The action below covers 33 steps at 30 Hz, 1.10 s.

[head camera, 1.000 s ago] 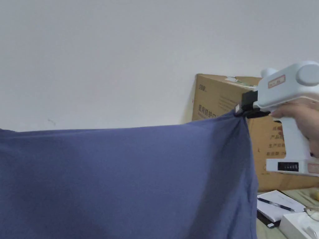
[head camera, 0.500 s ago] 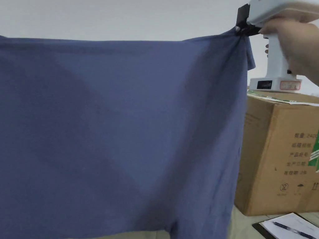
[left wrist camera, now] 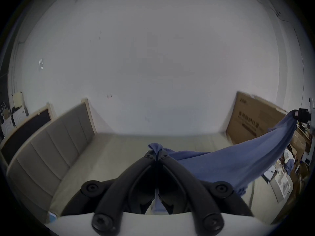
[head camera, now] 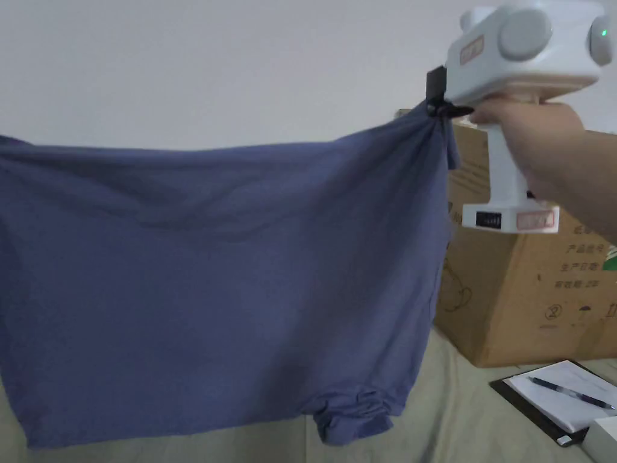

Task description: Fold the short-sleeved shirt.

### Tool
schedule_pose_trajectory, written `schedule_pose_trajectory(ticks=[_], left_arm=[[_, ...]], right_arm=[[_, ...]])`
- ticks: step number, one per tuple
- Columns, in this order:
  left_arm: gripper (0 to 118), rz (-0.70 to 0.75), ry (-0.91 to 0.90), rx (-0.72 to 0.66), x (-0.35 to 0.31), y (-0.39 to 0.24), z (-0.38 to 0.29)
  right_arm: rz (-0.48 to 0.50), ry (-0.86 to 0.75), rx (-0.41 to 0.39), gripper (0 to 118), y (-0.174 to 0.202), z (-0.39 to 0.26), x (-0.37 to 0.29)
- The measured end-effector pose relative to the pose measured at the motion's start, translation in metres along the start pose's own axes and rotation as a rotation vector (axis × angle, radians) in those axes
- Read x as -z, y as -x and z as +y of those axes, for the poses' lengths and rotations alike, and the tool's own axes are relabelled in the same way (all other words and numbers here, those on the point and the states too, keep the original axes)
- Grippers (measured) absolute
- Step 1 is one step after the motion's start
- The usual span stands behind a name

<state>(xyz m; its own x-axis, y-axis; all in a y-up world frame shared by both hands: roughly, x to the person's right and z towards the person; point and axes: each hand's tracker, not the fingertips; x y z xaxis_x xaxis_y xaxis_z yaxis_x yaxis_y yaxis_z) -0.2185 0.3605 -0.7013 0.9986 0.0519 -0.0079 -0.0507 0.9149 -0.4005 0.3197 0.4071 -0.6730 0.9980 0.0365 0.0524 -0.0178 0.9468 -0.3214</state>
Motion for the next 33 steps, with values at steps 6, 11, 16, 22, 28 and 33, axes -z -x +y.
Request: schedule_pose_trajectory(ticks=[6,11,16,22,28,33], left_arm=[[0,-0.058,0.204,-0.039,0.007,-0.010,-0.128],[0,-0.097,0.321,-0.049,-0.023,-0.012,-0.227],[0,-0.157,0.419,-0.023,-0.083,-0.003,-0.313],[0,-0.164,0.451,-0.073,-0.163,0.025,-0.370],[0,-0.172,0.499,-0.095,-0.217,0.043,-0.404],[0,-0.177,0.592,-0.020,-0.223,0.035,-0.434]], right_arm=[[0.043,0.174,0.095,1,-0.009,-0.147,0.009],[0.092,0.323,0.136,1,-0.017,-0.263,-0.025],[0.117,0.438,0.148,1,-0.035,-0.360,-0.087],[0.131,0.479,0.211,1,-0.065,-0.417,-0.179],[0.160,0.607,0.260,1,-0.093,-0.441,-0.238],[0.096,0.785,0.102,1,-0.085,-0.475,-0.237]])
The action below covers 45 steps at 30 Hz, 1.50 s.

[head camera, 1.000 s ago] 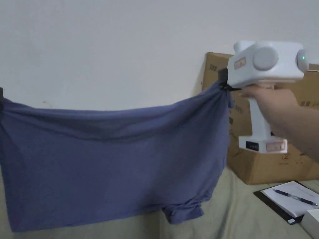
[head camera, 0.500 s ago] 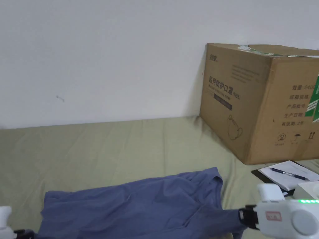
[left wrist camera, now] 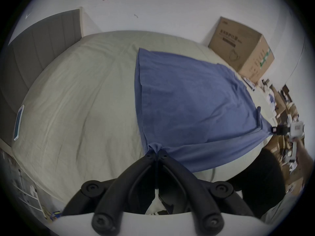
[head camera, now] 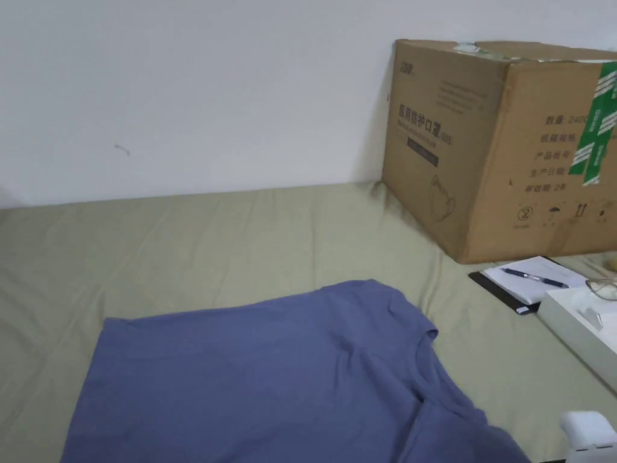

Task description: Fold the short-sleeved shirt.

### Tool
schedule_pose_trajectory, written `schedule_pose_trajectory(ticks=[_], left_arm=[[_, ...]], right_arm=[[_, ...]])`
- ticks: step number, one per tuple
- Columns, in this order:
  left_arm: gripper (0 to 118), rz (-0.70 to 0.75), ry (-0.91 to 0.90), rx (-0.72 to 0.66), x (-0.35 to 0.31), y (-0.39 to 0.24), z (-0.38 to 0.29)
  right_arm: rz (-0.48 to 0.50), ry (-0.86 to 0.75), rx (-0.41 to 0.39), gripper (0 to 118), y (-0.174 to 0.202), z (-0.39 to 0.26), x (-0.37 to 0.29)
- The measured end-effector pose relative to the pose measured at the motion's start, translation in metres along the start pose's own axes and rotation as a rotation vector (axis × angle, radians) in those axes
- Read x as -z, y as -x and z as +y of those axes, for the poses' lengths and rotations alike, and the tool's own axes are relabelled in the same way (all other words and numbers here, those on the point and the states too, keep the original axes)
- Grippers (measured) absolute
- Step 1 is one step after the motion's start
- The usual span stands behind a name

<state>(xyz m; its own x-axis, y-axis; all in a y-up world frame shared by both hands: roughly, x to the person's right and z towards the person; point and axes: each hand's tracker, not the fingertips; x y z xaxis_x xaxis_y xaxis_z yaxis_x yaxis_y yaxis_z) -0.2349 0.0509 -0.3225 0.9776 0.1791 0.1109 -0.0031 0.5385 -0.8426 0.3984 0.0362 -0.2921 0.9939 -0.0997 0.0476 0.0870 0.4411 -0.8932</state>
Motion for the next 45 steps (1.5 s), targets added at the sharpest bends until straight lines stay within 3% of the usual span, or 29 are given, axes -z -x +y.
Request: schedule_pose_trajectory(ticks=[5,7,8,9,11,12,13,16,20,23,25,26,28,29,30,33,35,37,41,42,43,44,45], left_arm=[[0,0.076,0.059,0.080,0.019,-0.006,-0.006],[5,0.094,0.110,0.074,0.027,-0.009,-0.004],[15,0.105,0.117,0.070,0.028,-0.011,-0.003],[41,0.128,0.128,0.075,0.027,-0.014,-0.003],[93,0.195,0.114,0.104,0.021,-0.017,0.000],[114,0.199,0.093,0.113,0.015,-0.017,0.001],[117,0.191,0.078,0.110,0.010,-0.010,0.000],[116,0.123,-0.003,0.096,-0.022,-0.013,0.005],[116,0.015,-0.129,0.020,-0.070,-0.029,0.007],[116,-0.077,-0.318,-0.051,-0.107,-0.048,-0.001],[107,-0.142,-0.498,-0.083,-0.128,-0.058,-0.013],[94,-0.144,-0.587,-0.076,-0.139,-0.064,-0.020],[22,-0.099,-0.709,-0.036,-0.155,-0.078,-0.032],[0,-0.037,-0.740,-0.006,-0.156,-0.081,-0.036],[0,0.008,-0.766,0.009,-0.159,-0.084,-0.039],[0,-0.046,-0.778,-0.005,-0.169,-0.079,-0.038],[0,-0.039,-0.740,-0.007,-0.172,-0.072,-0.027],[0,-0.016,-0.549,0.005,-0.163,-0.063,-0.003],[0,-0.068,0.052,-0.051,-0.091,-0.030,0.030],[0,-0.078,0.079,-0.039,-0.071,-0.022,0.028],[7,-0.054,0.094,-0.032,-0.056,-0.017,0.024],[28,-0.004,0.121,-0.033,-0.040,-0.010,0.022],[77,0.032,0.150,-0.023,-0.024,-0.007,0.018]], right_arm=[[-0.067,0.097,0.001,1,0.009,0.002,0.035],[-0.082,0.103,0.011,9,0.014,0.005,0.040],[-0.093,0.106,0.006,15,0.014,0.008,0.040],[-0.098,0.110,-0.003,38,0.015,0.010,0.039],[-0.113,0.095,-0.015,112,0.017,0.013,0.029],[-0.145,0.085,-0.030,114,0.018,0.013,0.023],[-0.150,0.089,-0.049,108,0.017,0.014,0.018],[-0.146,-0.039,-0.079,109,0.021,0.015,-0.022],[-0.064,-0.199,-0.051,111,0.045,0.013,-0.067],[0.039,-0.457,-0.038,109,0.075,-0.001,-0.103],[0.108,-0.658,-0.046,99,0.096,-0.017,-0.122],[0.113,-0.746,-0.052,87,0.106,-0.024,-0.130],[0.082,-0.857,-0.071,34,0.125,-0.033,-0.141],[0.072,-0.891,-0.072,10,0.133,-0.035,-0.145],[0.081,-0.907,-0.061,3,0.138,-0.036,-0.148],[0.193,-0.913,-0.032,2,0.142,-0.033,-0.155],[0.183,-0.900,-0.039,2,0.144,-0.029,-0.158],[0.171,-0.885,-0.063,2,0.146,-0.025,-0.158],[0.178,-0.823,-0.100,2,0.149,-0.022,-0.148],[0.192,-0.804,-0.099,2,0.149,-0.022,-0.145],[0.204,-0.790,-0.095,2,0.150,-0.022,-0.141],[0.213,-0.777,-0.093,2,0.150,-0.023,-0.138],[0.226,-0.762,-0.090,2,0.150,-0.023,-0.135]])
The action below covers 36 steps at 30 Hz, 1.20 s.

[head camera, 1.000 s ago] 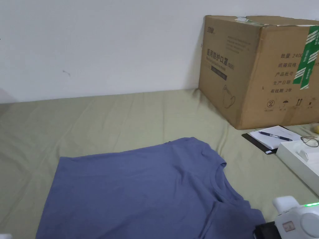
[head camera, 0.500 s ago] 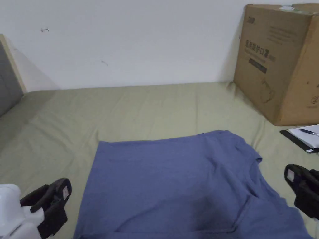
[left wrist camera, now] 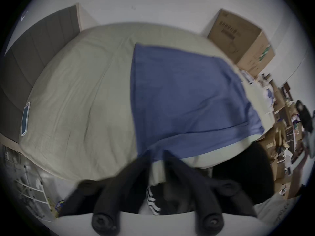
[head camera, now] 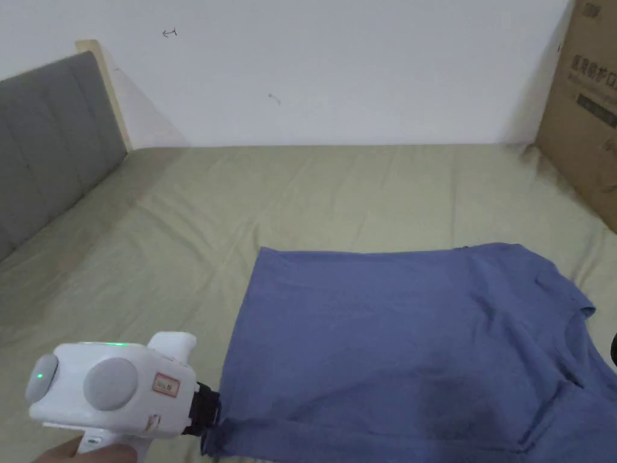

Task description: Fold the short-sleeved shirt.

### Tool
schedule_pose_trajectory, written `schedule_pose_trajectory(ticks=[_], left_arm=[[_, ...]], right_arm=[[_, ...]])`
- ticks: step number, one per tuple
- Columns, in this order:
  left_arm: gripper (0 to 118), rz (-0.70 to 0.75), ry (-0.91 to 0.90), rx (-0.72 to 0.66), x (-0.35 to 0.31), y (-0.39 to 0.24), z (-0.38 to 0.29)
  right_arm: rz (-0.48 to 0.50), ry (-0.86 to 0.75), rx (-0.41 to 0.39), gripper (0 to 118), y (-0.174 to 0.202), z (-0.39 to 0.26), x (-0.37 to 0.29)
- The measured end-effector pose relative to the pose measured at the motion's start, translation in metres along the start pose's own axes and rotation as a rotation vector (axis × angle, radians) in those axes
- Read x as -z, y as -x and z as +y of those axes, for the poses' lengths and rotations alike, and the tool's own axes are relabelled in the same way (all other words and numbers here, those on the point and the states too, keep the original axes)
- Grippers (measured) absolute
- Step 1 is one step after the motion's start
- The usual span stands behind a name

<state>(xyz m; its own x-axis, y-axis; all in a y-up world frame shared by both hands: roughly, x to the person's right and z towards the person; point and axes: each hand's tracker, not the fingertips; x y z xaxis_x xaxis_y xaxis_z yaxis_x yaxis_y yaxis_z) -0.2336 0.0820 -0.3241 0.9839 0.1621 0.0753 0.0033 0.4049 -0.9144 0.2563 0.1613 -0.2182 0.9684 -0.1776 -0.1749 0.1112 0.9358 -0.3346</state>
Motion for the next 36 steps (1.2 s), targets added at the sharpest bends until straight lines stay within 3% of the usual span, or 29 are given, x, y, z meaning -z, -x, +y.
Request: schedule_pose_trajectory(ticks=[1,2,3,4,8,9,10,11,12,13,19,21,23,24,25,27,29,30,34,35,36], left_arm=[[77,0.008,0.013,0.007,0.010,0.004,-0.001],[88,0.030,0.008,0.034,0.021,0.007,-0.002],[108,0.041,0.003,0.042,0.029,0.010,-0.003],[118,0.044,0.000,0.048,0.033,0.011,-0.005],[115,0.017,-0.028,0.026,0.045,0.017,-0.004],[110,-0.010,-0.020,0.024,0.049,0.018,-0.005],[91,-0.057,-0.002,0.026,0.052,0.019,-0.007],[54,-0.066,-0.007,0.030,0.055,0.020,-0.010],[6,-0.047,-0.020,0.038,0.059,0.018,-0.013],[4,0.000,-0.041,0.067,0.060,0.017,-0.017],[4,-0.063,-0.238,0.039,0.028,0.013,-0.039],[4,-0.060,-0.299,0.009,0.016,0.008,-0.044],[4,-0.058,-0.319,-0.004,0.010,0.006,-0.048],[4,-0.062,-0.318,-0.012,0.008,0.000,-0.048],[4,-0.062,-0.316,-0.018,0.007,-0.002,-0.049],[4,-0.079,-0.310,-0.046,0.008,-0.005,-0.053],[4,-0.078,-0.300,-0.054,0.009,-0.010,-0.051],[4,-0.071,-0.297,-0.053,0.010,-0.011,-0.052],[4,-0.047,-0.295,-0.065,0.011,-0.011,-0.053],[4,-0.052,-0.293,-0.078,0.011,-0.010,-0.054],[4,-0.059,-0.287,-0.088,0.013,-0.009,-0.053]], right_arm=[[0.012,0.013,0.009,2,-0.001,-0.002,0.002],[0.017,0.029,0.016,2,-0.001,-0.004,0.004],[0.018,0.041,0.016,2,0.001,-0.005,0.003],[0.016,0.054,0.016,2,0.001,-0.007,0.005],[0.008,0.099,0.008,2,0.001,-0.013,0.011],[0.005,0.112,0.011,2,0.001,-0.015,0.014],[0.003,0.124,0.014,2,0.001,-0.016,0.016],[0.002,0.133,0.019,2,0.000,-0.018,0.017],[-0.001,0.141,0.024,2,0.000,-0.019,0.018],[-0.003,0.145,0.029,2,-0.001,-0.020,0.019],[-0.043,0.154,0.031,2,-0.032,-0.015,0.017],[-0.105,0.294,0.015,2,-0.055,-0.017,0.028],[-0.099,0.418,0.091,2,-0.082,-0.028,0.040],[-0.104,0.470,0.128,8,-0.095,-0.036,0.044],[-0.109,0.505,0.153,33,-0.105,-0.044,0.048],[-0.165,0.592,0.175,118,-0.128,-0.062,0.056],[-0.216,0.696,0.148,106,-0.142,-0.082,0.065],[-0.251,0.647,0.120,104,-0.148,-0.092,0.065],[-0.265,0.743,0.127,104,-0.161,-0.121,0.078],[-0.257,0.743,0.126,102,-0.160,-0.118,0.079],[-0.246,0.749,0.122,92,-0.160,-0.119,0.081]])
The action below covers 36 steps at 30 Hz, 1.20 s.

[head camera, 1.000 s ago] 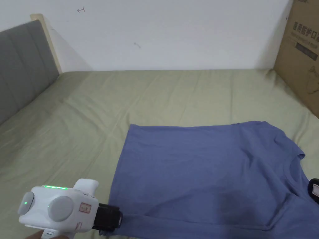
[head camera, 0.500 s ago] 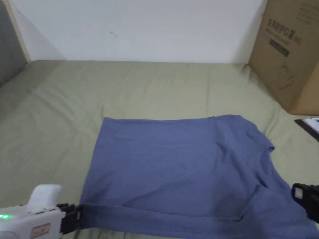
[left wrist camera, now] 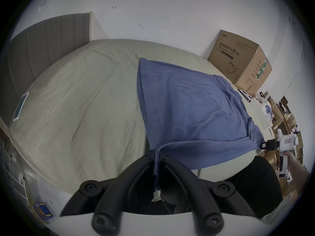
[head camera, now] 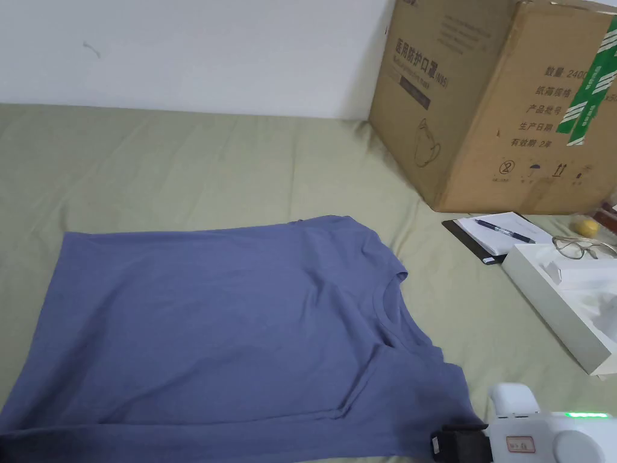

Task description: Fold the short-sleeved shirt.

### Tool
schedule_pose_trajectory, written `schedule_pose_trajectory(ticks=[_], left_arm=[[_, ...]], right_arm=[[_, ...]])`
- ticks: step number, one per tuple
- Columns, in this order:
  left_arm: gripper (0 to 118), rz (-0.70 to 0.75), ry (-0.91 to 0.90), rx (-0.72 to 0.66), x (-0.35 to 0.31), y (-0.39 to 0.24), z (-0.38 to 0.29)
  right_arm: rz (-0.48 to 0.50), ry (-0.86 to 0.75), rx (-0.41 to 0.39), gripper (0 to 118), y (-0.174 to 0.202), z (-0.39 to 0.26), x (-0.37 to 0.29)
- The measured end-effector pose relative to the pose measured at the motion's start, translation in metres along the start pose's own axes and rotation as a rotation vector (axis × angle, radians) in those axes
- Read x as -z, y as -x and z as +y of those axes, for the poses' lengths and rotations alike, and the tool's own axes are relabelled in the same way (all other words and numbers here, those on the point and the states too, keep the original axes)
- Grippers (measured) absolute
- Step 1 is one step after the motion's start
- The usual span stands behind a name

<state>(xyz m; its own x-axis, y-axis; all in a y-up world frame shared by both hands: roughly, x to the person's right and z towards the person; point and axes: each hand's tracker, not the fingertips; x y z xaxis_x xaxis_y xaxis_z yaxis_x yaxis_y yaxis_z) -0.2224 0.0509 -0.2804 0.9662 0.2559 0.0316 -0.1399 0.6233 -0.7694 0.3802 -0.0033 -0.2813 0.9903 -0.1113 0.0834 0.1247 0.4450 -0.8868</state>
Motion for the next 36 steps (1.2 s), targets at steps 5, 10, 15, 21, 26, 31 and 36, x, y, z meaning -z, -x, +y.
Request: schedule_pose_trajectory(ticks=[5,10,15,21,26,31,36], left_arm=[[4,0.017,0.023,0.003,0.002,0.000,-0.002],[4,0.029,0.029,0.023,-0.003,-0.004,-0.003],[4,0.047,0.026,0.054,-0.009,-0.006,0.008],[4,0.028,0.049,0.053,0.015,0.000,0.062],[4,0.027,0.099,0.042,0.067,0.006,0.113],[4,0.029,0.163,-0.015,0.130,0.016,0.146],[62,0.070,0.194,-0.050,0.164,0.024,0.154]], right_arm=[[-0.021,-0.034,-0.110,12,0.007,-0.002,-0.008],[-0.017,-0.064,-0.164,6,0.013,-0.005,-0.032],[0.031,-0.078,-0.098,6,0.010,0.006,-0.052],[0.083,-0.094,-0.025,6,0.009,0.065,-0.063],[0.101,-0.053,0.042,6,0.009,0.147,-0.031],[0.077,0.073,0.076,6,0.017,0.207,0.037],[0.027,0.099,0.163,38,0.019,0.217,0.081]])
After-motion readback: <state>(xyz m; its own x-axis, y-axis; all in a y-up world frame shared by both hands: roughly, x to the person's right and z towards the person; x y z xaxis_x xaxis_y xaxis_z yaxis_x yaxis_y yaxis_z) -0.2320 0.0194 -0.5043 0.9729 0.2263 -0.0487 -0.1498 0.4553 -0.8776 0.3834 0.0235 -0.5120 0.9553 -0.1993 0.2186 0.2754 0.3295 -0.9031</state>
